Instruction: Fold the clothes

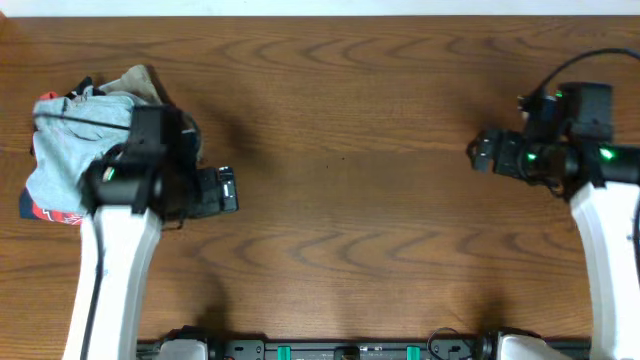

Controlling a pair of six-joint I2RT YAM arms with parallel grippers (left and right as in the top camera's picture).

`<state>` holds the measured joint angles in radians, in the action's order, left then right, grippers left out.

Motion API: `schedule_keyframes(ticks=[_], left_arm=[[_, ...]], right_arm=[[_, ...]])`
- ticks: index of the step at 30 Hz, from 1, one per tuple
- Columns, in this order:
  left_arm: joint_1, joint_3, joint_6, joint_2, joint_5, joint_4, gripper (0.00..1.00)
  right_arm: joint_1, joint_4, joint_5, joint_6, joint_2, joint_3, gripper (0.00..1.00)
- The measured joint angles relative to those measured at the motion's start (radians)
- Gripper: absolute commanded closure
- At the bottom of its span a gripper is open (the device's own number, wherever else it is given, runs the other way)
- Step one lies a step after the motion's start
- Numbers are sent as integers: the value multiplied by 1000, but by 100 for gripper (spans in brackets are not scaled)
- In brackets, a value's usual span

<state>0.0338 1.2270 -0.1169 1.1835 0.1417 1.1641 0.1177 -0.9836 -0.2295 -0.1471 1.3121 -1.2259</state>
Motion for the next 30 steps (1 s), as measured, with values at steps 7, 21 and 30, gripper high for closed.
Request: schedule_keyframes(ticks=[7,21,30], left_arm=[[0,-98,51,-474,-63,-72,2],[0,-188,46,-837,-90,-98,2],[0,-188,46,-837,-90,-98,2]], right_arm=[[8,77,45,0,-262,86,1],[8,77,66,-10,-607,500,1],[8,-51,69,-13,-599,515,1]])
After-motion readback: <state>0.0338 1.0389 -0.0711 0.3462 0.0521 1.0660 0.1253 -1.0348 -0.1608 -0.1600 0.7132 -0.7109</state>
